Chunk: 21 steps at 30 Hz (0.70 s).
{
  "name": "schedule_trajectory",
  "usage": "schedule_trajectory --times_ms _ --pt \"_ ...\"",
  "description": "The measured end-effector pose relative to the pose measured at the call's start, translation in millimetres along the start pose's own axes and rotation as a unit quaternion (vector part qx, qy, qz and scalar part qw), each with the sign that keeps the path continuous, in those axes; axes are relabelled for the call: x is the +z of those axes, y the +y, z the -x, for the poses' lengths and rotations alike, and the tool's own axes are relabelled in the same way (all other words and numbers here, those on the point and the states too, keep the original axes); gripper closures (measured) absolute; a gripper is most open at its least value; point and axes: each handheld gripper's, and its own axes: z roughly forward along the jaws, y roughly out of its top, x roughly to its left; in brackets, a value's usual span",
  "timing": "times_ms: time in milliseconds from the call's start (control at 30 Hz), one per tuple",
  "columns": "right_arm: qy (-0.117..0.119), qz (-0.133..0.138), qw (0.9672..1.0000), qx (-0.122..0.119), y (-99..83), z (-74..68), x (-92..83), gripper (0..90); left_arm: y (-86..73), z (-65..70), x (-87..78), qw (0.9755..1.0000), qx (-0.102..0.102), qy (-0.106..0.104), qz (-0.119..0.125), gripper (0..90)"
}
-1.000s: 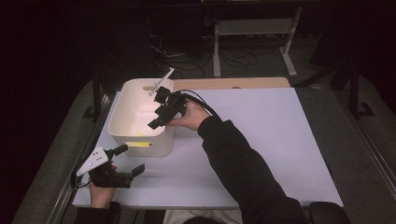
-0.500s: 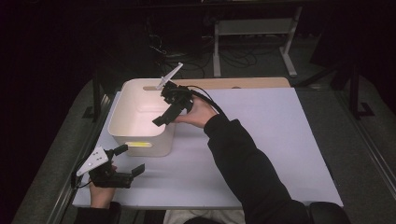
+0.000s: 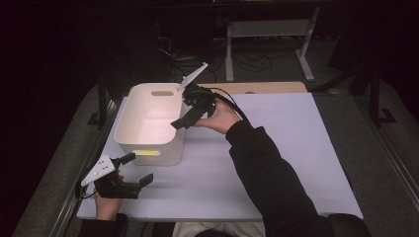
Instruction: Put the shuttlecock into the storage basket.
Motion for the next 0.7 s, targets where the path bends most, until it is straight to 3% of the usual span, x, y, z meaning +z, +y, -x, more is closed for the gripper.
schedule_trajectory --times_ms 700 --pt "-0.015 0.021 0.9994 0.024 -30.2 15.1 -28.4 0.0 -0.1 0.1 0.1 1.0 0.0 0.001 0.0 0.0"
